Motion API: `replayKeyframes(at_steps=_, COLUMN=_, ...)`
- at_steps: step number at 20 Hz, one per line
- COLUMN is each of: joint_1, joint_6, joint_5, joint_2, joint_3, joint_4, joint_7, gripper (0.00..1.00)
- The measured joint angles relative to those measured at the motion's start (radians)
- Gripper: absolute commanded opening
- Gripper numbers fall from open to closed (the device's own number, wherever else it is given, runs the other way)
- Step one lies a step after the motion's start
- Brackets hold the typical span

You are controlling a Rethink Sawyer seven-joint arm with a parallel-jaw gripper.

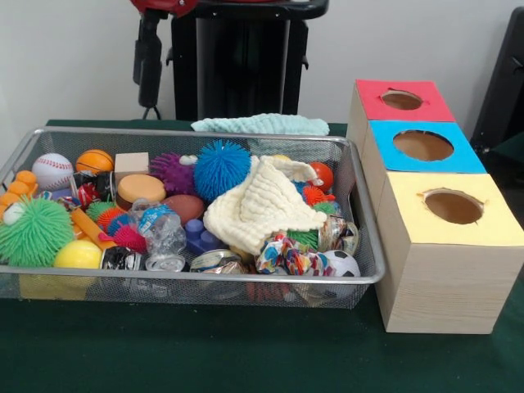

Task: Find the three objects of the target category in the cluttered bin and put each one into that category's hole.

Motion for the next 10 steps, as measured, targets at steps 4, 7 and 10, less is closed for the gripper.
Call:
replayKeyframes(at_steps=4, joint_1=-0.011, joint_6=0.0, joint_5=-0.024, joint_2=-0.059, joint_3=0.019, joint_4=0.03, joint_7=-0.011, gripper=1.0)
replayKeyframes(at_steps=7, joint_1=-0.016, joint_6=0.0, joint_5=-0.043, joint_2=-0.094, joint_3=0.026, joint_4=0.051, joint_7=-0.021, gripper=1.0)
replayKeyframes(at_steps=10, joint_1=-0.018, joint_6=0.0, joint_5=-0.072, joint_2=-0.134, joint_3=0.026, joint_4=0.073, joint_7=-0.036, gripper=1.0)
